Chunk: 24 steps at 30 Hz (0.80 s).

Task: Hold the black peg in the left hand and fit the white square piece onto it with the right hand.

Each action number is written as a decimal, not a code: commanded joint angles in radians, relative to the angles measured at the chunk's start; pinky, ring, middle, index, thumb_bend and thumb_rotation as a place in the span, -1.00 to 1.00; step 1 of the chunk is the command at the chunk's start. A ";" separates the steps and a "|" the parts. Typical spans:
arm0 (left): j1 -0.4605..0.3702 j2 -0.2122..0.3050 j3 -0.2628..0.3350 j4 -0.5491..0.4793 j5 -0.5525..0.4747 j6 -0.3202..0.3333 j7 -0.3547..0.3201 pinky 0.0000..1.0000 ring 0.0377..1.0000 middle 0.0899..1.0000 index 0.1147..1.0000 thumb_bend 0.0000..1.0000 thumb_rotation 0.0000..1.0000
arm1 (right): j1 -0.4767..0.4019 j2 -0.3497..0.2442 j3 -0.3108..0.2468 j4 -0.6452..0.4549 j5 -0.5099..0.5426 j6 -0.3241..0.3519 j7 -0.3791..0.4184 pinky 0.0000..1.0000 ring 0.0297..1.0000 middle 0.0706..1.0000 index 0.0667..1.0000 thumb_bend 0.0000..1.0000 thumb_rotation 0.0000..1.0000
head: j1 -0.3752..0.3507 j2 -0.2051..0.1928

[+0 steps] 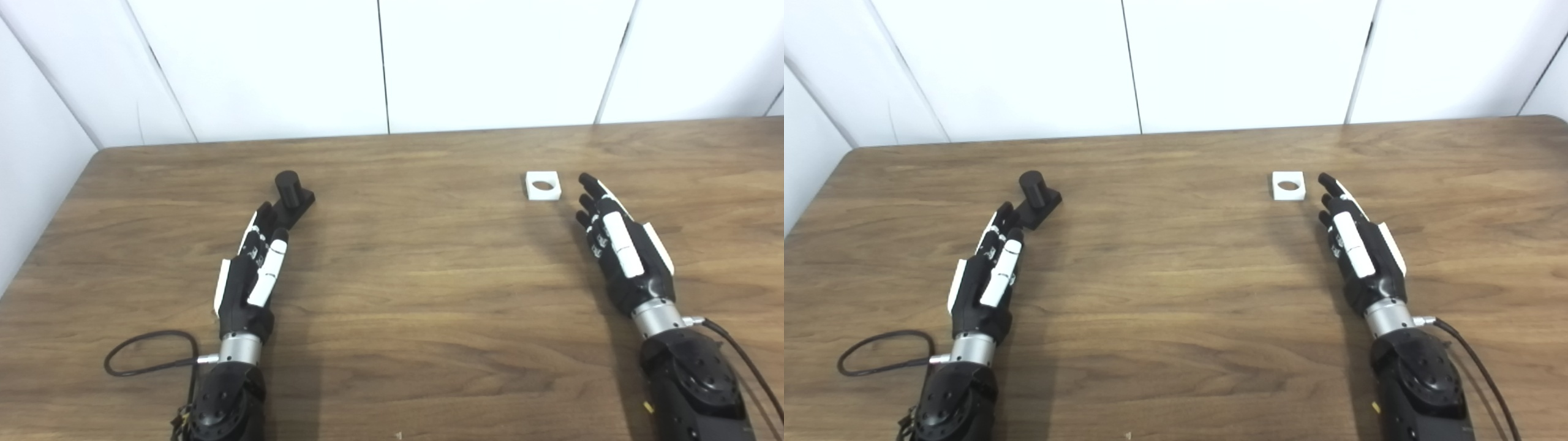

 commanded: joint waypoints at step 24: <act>0.012 0.020 -0.016 -0.034 0.106 0.013 0.030 0.99 0.98 0.95 0.88 -0.03 0.18 | -0.013 0.007 0.016 0.001 -0.006 -0.023 0.005 1.00 1.00 1.00 0.84 0.20 0.62 | 0.007 0.000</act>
